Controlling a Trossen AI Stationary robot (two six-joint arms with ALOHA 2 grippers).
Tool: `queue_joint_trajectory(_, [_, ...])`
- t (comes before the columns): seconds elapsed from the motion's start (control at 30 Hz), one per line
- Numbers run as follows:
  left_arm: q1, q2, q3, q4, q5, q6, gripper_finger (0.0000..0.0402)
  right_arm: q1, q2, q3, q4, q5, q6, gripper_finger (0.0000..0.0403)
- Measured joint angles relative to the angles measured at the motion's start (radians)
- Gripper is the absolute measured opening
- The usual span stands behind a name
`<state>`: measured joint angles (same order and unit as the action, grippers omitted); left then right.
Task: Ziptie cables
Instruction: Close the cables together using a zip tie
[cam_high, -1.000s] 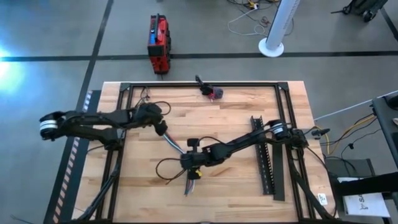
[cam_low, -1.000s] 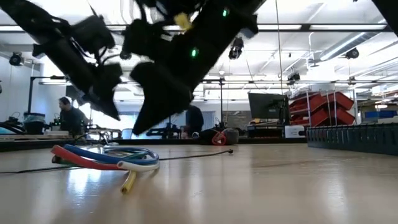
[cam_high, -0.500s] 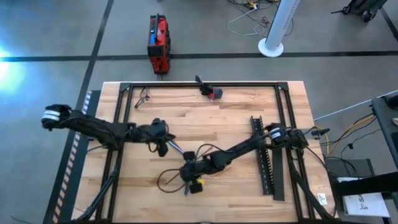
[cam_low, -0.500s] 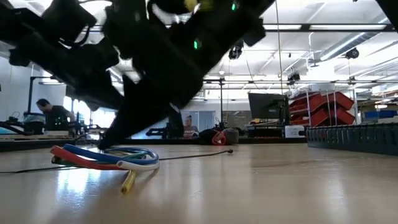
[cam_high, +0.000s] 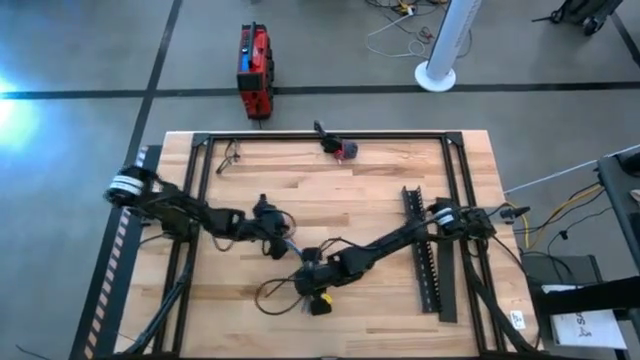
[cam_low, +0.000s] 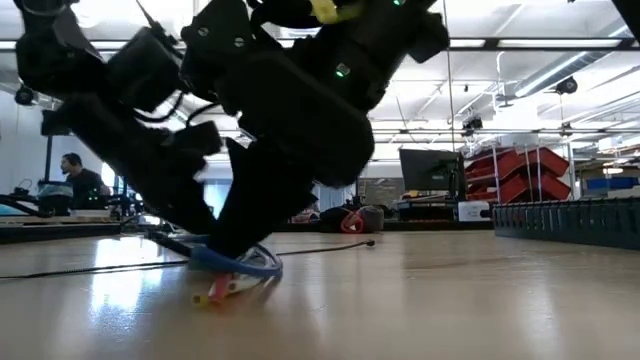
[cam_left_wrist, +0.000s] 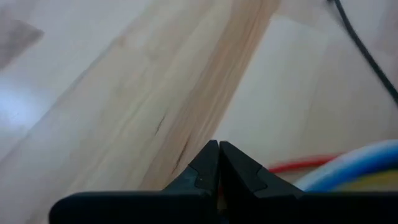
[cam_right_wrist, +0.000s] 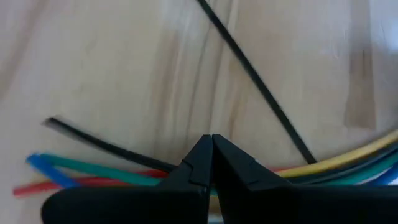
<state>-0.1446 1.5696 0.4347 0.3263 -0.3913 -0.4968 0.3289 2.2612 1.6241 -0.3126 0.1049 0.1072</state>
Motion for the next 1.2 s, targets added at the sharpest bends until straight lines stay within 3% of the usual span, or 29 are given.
queue_joint_trajectory(0.3, [-0.001,0.067,-0.008,-0.008,0.001,-0.028,0.0,0.005,-0.026,-0.003,-0.08,0.073,-0.001,0.0])
queue_joint_trajectory(0.53, [-0.002,-0.033,-0.027,-0.031,0.0,0.027,0.0,0.004,-0.045,-0.004,-0.079,0.083,0.005,0.0])
queue_joint_trajectory(0.8, [-0.018,-0.174,-0.03,-0.057,-0.003,0.134,0.0,0.014,-0.159,-0.004,-0.155,0.119,-0.002,0.0])
queue_joint_trajectory(0.93, [-0.055,-0.245,-0.032,-0.045,-0.005,0.14,0.0,0.01,-0.208,-0.016,-0.285,0.21,0.0,0.0])
queue_joint_trajectory(1.1, [-0.154,-0.28,-0.033,-0.014,-0.022,0.132,0.0,0.004,-0.233,-0.055,-0.37,0.214,0.013,0.0])
queue_joint_trajectory(1.2, [-0.236,-0.265,-0.03,0.035,-0.064,0.15,0.0,0.005,-0.256,-0.11,-0.379,0.231,0.107,0.0])
